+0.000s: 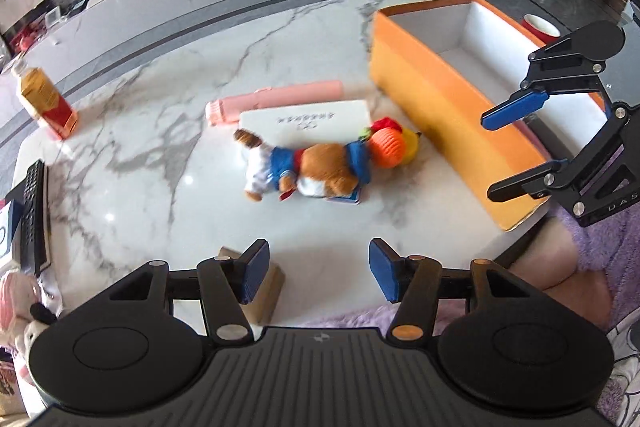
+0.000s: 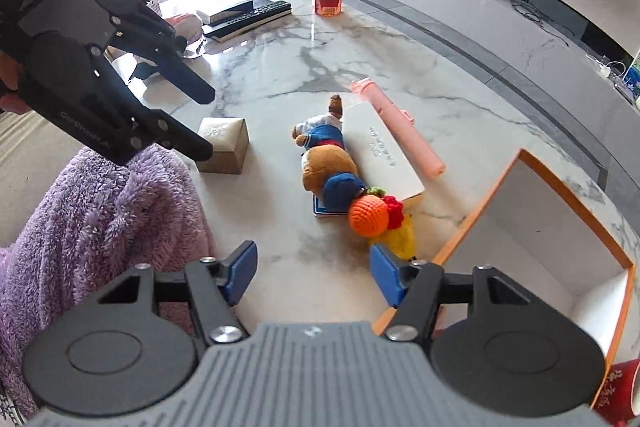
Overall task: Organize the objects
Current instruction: 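Move the left gripper to the brown gift box while the right gripper moves to the teddy bear, then grasp the brown gift box with the left gripper while the right gripper grasps the teddy bear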
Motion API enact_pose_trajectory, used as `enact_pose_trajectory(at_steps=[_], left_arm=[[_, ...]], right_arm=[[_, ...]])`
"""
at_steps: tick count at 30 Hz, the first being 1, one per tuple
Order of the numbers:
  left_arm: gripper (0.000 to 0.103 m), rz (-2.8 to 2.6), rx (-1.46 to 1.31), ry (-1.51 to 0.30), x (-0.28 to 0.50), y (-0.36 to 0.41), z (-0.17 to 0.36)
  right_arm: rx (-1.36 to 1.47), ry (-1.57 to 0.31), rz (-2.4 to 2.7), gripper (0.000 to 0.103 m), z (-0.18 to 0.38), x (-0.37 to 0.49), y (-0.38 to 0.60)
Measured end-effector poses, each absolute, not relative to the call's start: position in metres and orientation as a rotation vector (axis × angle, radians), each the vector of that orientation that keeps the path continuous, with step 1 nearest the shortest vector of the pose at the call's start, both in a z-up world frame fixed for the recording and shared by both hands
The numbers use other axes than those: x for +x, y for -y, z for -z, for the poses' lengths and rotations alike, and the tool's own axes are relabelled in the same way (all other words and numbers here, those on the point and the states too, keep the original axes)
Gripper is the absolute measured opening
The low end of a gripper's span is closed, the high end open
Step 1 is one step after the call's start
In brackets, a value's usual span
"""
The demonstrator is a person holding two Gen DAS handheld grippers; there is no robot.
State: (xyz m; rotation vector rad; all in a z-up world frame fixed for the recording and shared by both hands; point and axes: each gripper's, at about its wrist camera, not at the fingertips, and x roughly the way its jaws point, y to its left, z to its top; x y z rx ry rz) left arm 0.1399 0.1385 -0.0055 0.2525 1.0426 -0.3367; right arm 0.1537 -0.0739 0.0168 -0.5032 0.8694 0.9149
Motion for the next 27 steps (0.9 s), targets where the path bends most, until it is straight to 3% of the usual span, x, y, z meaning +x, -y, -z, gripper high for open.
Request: enact_pose_trajectory(at_steps=[5,9,16,27], left_arm=[[0.073,0.183,0.120,-1.146,0.154,-0.179,0.036],[0.085,0.043,-0.110,-1.196,0.168,-0.207,0.056],[0.088,-0.118,-0.354,-1.243,0.188,-0.228,0.078],[0.086,-0.148,-0.267,-1.304,0.207,-0.215,0.098]], right_arm=[[-0.487,-0.923,-0.918,0.056,0.005,0.170,0.044],[-0.495,-0.936,-0.905,0.057,0.019,0.185,0.025],[-0.554,-0.925,-0.901,0.062,0.035,0.213,-0.005],[-0.695,-0.877,-0.936,0.063,0.060,0.230,-0.043]])
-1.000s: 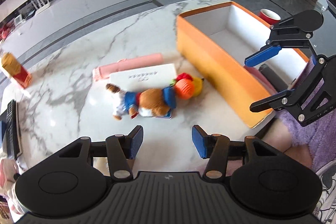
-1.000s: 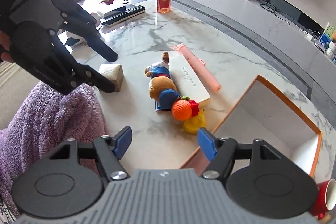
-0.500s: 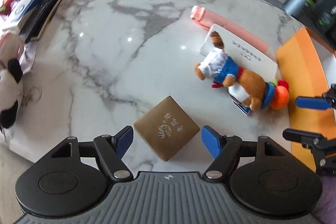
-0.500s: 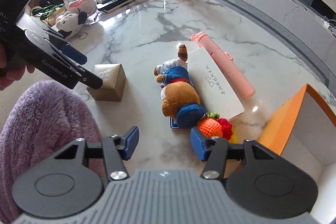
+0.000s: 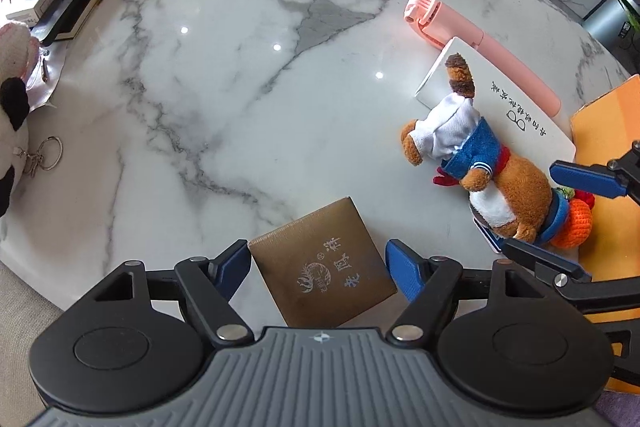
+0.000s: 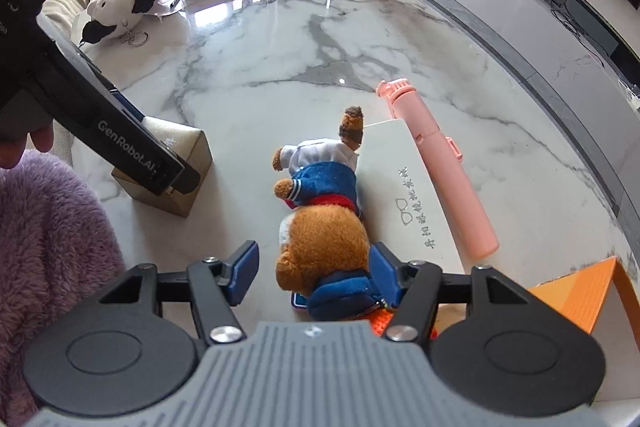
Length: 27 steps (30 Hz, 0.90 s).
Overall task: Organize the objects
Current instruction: 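Grasp the brown gift box with the left gripper while the right gripper grasps the teddy bear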
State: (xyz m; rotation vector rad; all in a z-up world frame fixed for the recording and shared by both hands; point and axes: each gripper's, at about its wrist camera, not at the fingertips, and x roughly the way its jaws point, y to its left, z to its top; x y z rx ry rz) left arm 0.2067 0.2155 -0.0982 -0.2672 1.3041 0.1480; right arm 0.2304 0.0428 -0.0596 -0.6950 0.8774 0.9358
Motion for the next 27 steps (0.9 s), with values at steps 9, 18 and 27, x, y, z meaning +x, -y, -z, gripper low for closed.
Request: enact_pose_trajectory(at_steps=[9,18,27], left_arm=[[0.080,-0.088,-0.200,-1.297,0.206,-0.206,0.097],[0.076,-0.058,-0.224,-1.238,0.200,-0.205,0.080],[0.075,0.013,-0.214,-1.116,0.176,-0.181,0.025]], right_arm=[[-0.703,-0.898,-0.927,0.055,0.077,0.245,-0.052],[-0.596,-0.915,-0.944,0.048,0.053,0.238,-0.043],[-0.433,-0.843,-0.946,0.048,-0.009,0.211,-0.002]])
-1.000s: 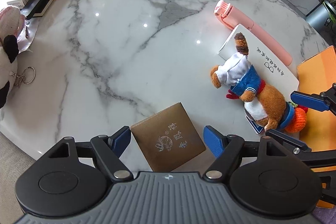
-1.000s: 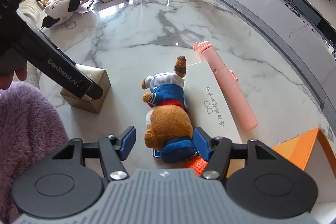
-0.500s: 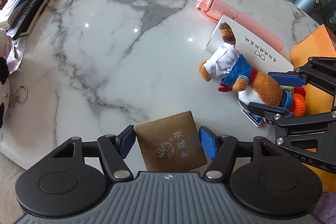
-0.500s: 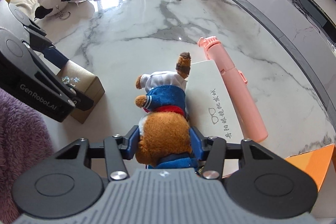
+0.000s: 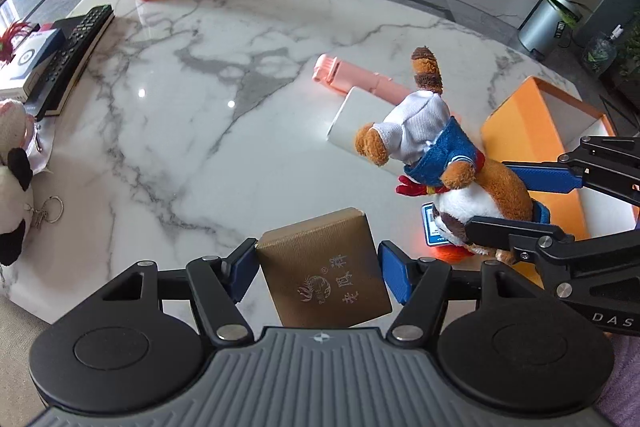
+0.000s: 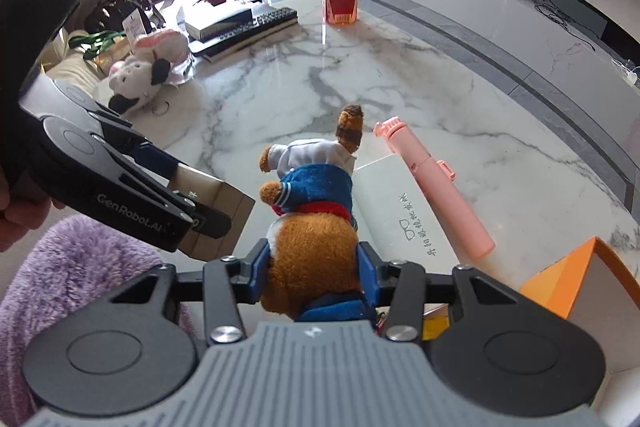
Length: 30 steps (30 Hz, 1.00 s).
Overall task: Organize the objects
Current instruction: 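Lift and carry the brown gift box and teddy bear over the orange box with both grippers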
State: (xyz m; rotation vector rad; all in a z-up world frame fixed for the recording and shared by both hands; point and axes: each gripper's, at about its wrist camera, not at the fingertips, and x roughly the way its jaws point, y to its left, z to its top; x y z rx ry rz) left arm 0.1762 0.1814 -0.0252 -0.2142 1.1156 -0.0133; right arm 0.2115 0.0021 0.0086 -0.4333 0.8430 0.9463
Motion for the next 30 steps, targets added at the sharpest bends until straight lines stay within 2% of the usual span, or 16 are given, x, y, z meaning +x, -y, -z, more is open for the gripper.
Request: enact_pose_trajectory(at_steps=[8,13,22,30], left_arm=[[0.076,0.178,-0.178,-0.986,0.157,-0.124,-0.035],[0.076,0.328,-0.117,-0.941,0.157,-0.068,-0.054],[0.076,0.582,0.011,-0.947,0.176,0.045,-0.041],[0.076,0.728,0.158,-1.004,0.197,0.135,-0.002]], right_arm=[[-0.243,-0.771,-0.859,0.048,-0.071,0.190,0.087],[-0.195,-0.750,-0.756,0.048,-0.092,0.176,0.150],[-0.096,-0.783,-0.534,0.048,-0.087,0.166,0.253],[-0.001,-0.786,-0.444,0.048,-0.074,0.172,0.311]])
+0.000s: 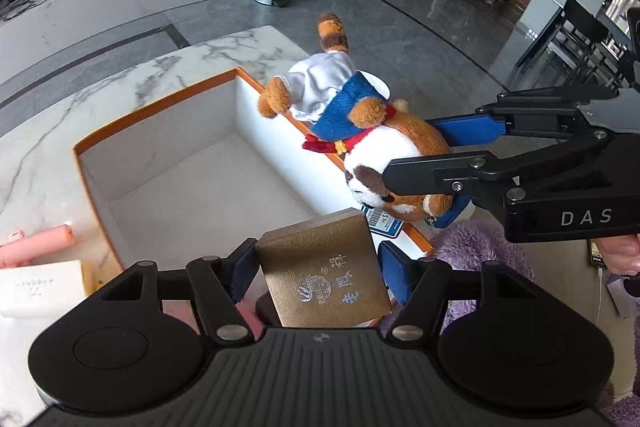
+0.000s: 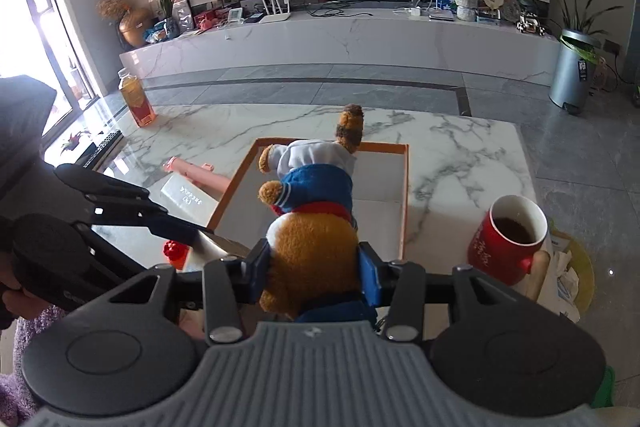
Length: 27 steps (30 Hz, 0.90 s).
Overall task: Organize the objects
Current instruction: 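Lift and carry the brown gift box and teddy bear over the orange box with both grippers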
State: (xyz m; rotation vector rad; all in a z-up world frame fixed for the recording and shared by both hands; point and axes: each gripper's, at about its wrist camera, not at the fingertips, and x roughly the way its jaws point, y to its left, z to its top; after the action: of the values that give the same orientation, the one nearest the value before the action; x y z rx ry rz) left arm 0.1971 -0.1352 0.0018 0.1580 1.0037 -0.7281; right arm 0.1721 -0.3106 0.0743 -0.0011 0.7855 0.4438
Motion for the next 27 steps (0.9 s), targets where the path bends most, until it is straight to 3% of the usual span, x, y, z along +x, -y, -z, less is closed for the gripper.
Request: enact_pose_trajectory(at_steps=[15,27], left_arm=[[0.073,0.896,0.431,-0.962,0.198,0.197,0.053],[0.073,0.937,0.544,-1.045,0.188,0.210,0.071]], right_arm=[[0.148,-0.835,-0.424,0.048,-0.040,0.200,0.353],[0.201,-0.880,-0.408,0.048,-0.011,0.193,0.341]])
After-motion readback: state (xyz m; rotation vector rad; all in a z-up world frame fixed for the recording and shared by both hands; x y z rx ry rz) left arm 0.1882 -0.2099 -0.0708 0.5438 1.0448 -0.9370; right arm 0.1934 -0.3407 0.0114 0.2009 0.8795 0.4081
